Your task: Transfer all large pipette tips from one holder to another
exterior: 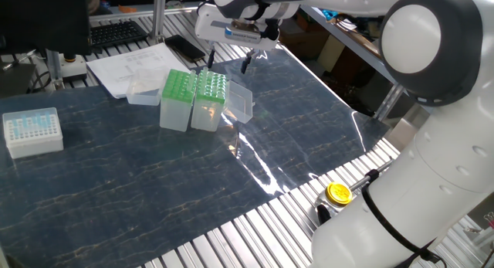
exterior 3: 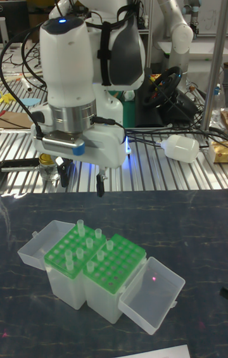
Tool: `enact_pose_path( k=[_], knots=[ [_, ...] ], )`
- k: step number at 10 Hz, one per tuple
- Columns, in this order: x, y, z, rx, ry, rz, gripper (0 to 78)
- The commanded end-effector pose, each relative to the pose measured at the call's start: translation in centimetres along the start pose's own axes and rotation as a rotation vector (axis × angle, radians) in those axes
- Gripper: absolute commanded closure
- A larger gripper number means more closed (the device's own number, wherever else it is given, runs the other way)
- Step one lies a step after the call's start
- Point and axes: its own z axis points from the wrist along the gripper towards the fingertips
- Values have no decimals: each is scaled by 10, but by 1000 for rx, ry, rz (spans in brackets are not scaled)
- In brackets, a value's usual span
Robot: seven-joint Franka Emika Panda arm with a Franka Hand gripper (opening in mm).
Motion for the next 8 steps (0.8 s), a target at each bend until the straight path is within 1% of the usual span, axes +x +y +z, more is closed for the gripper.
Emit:
enact_pose_path(
  k=[1,3,4,5,6,7,8],
  knots=[
    [8,27,20,18,19,346,2],
    [7,30,24,15,20,403,2],
    [7,30,24,15,20,409,2],
    [6,35,27,14,19,460,2],
    [5,39,30,13,16,493,2],
    [5,42,31,12,14,507,2],
    [1,47,33,9,14,560,2]
  ],
)
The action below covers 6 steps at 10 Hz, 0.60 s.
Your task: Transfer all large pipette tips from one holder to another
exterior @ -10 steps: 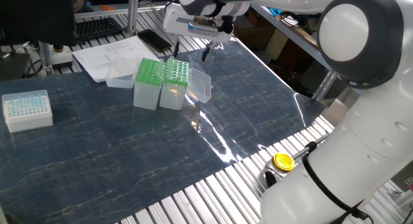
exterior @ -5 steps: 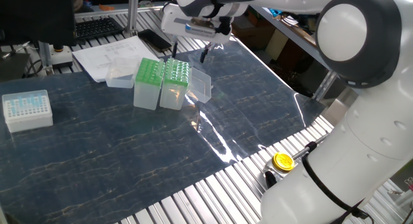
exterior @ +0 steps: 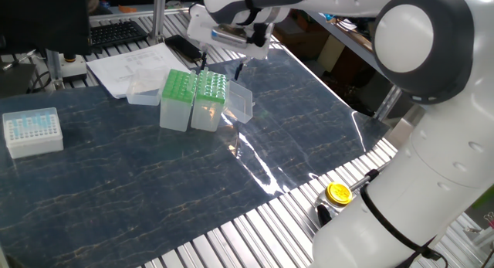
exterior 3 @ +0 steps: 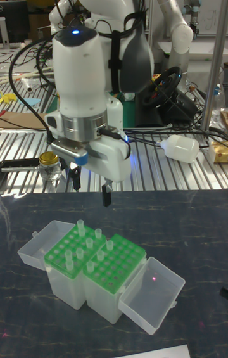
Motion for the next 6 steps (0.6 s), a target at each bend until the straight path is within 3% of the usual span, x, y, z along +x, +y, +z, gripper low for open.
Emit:
enact_pose_path(
  k=[1,6],
  knots=[
    [3,28,17,-13,10,295,2],
    [-3,54,20,-25,14,412,2]
  ],
)
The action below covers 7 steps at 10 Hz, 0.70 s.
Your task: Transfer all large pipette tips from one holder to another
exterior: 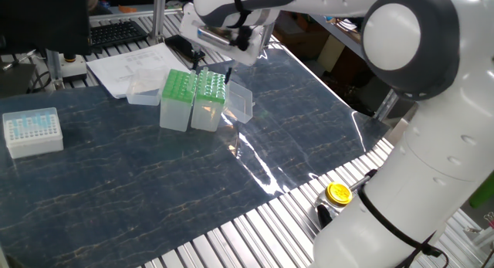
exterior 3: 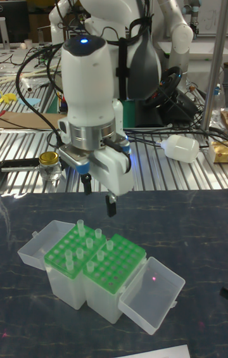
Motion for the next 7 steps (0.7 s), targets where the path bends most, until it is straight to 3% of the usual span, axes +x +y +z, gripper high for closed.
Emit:
enact_pose_path(
  k=[1,3,7],
  knots=[
    [2,41,13,-22,1,240,2],
    [1,45,17,-24,-17,271,2],
    [-4,50,19,-30,-21,312,2]
  ],
)
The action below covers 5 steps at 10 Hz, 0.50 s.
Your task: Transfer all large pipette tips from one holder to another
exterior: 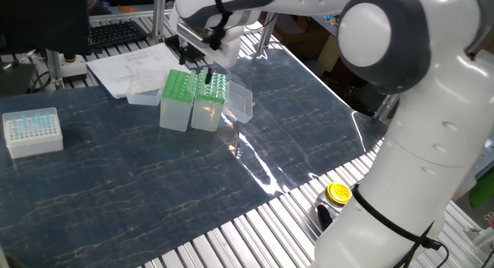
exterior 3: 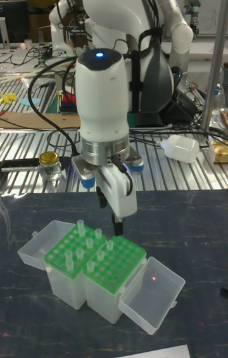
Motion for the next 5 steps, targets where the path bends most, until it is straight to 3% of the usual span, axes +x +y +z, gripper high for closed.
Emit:
enact_pose_path(
  k=[1,5],
  knots=[
    [-2,16,11,-22,-25,86,2],
    [-3,20,23,-46,-54,129,2]
  ],
)
